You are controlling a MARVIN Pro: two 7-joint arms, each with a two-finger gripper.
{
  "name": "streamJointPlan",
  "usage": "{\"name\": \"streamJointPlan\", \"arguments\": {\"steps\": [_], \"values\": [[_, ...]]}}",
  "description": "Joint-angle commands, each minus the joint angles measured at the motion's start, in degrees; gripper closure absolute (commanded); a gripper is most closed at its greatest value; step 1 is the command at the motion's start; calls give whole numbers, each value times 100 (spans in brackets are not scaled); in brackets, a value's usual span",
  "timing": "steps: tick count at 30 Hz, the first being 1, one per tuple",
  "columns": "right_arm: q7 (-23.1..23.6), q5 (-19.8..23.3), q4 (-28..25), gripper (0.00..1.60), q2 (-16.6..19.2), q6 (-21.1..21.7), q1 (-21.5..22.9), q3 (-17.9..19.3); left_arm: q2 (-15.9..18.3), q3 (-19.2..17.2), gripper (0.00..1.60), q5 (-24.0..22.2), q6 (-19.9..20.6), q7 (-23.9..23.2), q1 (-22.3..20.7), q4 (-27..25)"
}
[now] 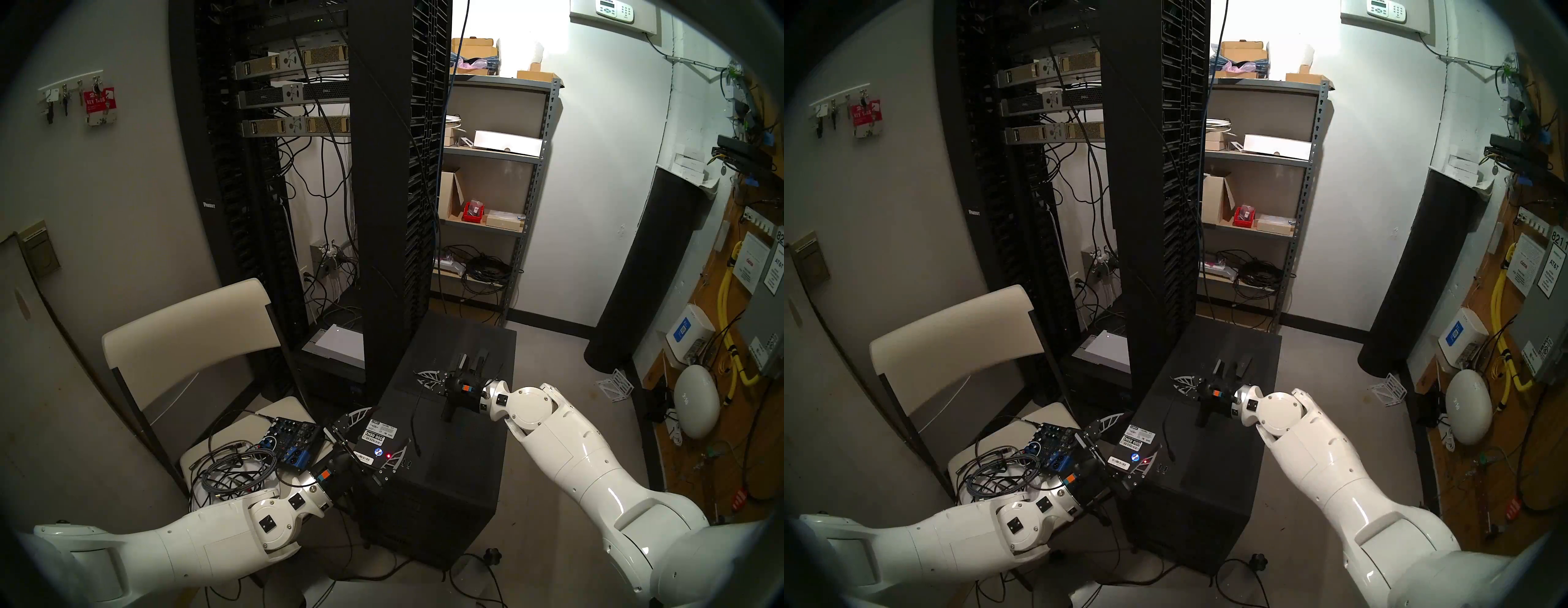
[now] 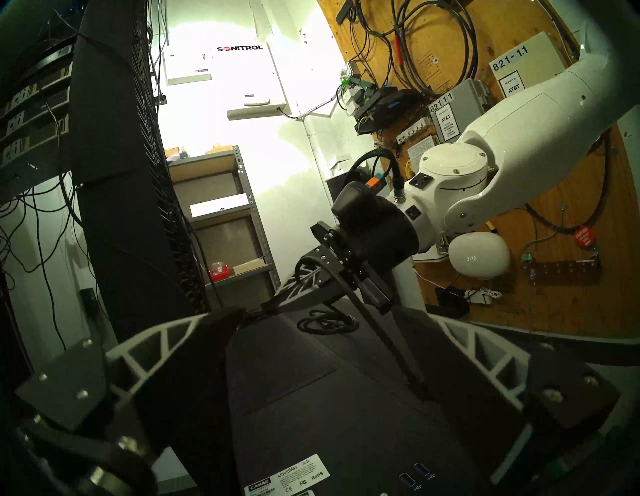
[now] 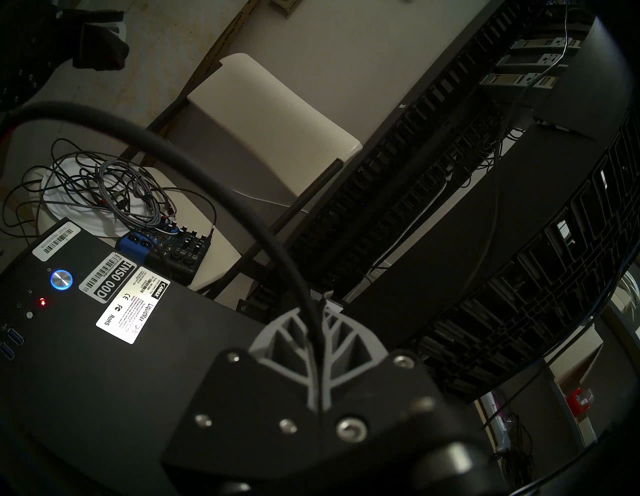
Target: Insert the cable into the workstation's USB slot
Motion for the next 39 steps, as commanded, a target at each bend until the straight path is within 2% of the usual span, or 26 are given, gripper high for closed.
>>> {"name": "streamJointPlan", "arguments": {"steps": [1,18,20,24,25,28,29,33,34,38,39], "values": [[-33,-1,-98,160,-72,-31,132,12,-53,77,0,-434,258,-235,-55,-203],[-37,-62,-116,160,-156,-45,172,4,-91,262,3,-1672,1172,-841,-136,-484],[-36,-70,-121,160,-171,-50,172,-1,-102,259,10,-1866,1319,-921,-150,-519],[-35,-86,-117,160,-191,-55,168,-4,-114,243,41,-2284,1650,-1095,-180,-601],[-35,-91,-115,160,-195,-57,167,-4,-114,237,42,-2411,1757,-1151,-190,-629],[-35,-102,-113,160,-205,-61,162,-5,-120,230,75,-2690,1987,-1266,-203,-690],[-35,-104,-115,160,-209,-63,159,-6,-121,227,80,-2757,2046,-1295,-207,-703],[-36,-123,-117,160,-223,-73,156,-5,-118,206,72,-3211,2448,-1496,-239,-792],[-37,-126,-117,160,-225,-75,155,-4,-117,200,85,-3297,2519,-1529,-244,-808],[-41,-146,-120,160,-234,-90,155,0,-92,149,87,-3849,3021,-1761,-292,-908],[-42,-150,-121,160,-236,-93,154,1,-84,137,92,-3946,3112,-1802,-302,-921]]}}
